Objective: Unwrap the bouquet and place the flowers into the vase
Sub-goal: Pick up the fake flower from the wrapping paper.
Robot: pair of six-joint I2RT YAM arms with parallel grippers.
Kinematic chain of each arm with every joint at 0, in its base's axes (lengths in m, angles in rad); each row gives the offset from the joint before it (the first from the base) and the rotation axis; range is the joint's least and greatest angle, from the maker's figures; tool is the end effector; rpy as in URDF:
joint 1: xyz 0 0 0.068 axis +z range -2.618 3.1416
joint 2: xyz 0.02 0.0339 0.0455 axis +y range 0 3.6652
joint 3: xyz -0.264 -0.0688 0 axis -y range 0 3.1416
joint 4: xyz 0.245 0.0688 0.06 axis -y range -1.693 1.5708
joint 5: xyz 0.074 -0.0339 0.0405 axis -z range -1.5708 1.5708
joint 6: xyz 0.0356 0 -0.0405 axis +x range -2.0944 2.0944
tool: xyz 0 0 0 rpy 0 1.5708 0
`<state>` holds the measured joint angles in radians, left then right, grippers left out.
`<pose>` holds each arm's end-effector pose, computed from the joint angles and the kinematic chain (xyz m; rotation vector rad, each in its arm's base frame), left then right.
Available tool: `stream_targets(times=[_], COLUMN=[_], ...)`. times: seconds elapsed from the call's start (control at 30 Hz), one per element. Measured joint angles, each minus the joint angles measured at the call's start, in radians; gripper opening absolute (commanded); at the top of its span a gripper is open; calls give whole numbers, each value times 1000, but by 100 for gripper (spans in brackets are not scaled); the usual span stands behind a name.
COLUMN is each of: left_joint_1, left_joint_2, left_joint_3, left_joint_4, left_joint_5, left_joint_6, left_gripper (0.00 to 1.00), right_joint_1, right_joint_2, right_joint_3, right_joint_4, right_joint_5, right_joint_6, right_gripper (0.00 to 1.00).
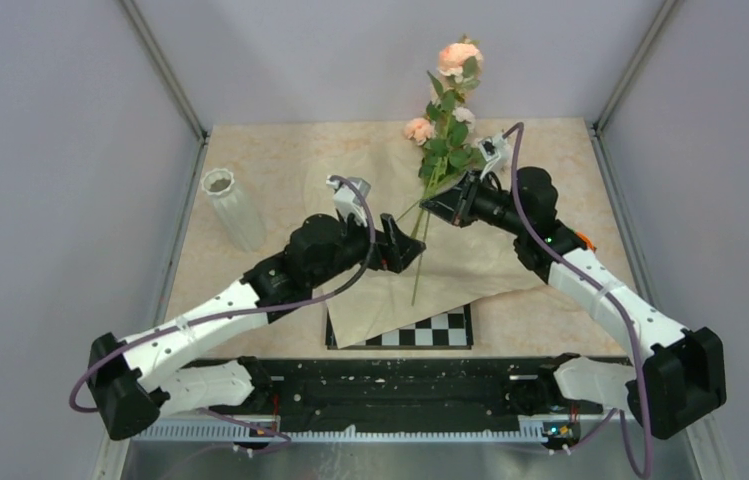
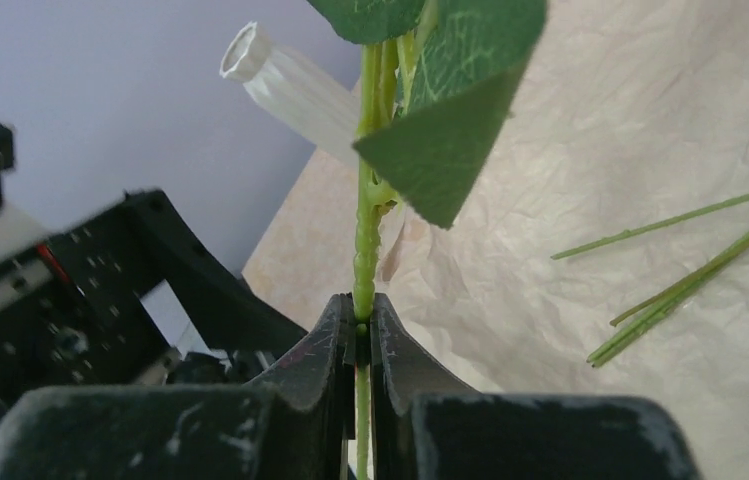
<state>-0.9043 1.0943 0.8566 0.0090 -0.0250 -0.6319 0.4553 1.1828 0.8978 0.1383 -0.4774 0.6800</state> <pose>0.1601 -0.2021 0.3239 0.2434 1.9175 -1.0488 0.2412 0.1363 0.3311 -0.1765 1.8592 1.2232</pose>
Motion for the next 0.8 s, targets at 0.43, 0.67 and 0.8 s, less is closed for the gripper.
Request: stream_targets(times=[0.43, 0.67, 0.8], left_joint_1=[200, 203, 204], left_joint_2=[4, 77, 77], left_joint_3=[269, 288, 288], left_joint_4=[-38, -13, -8], left_joint_5=[225, 294, 293], left_joint_6=[-78, -118, -134], left_gripper=[99, 86, 62], right_joint_1=[89, 158, 181], right_joint_2=[-60, -60, -56], right_joint_3=[0, 1, 14], right_joint_4=[-91, -133, -149], right_joint_5=[-177, -202, -206], right_joint_6=[-229, -270, -280], right_gripper=[0, 0, 0])
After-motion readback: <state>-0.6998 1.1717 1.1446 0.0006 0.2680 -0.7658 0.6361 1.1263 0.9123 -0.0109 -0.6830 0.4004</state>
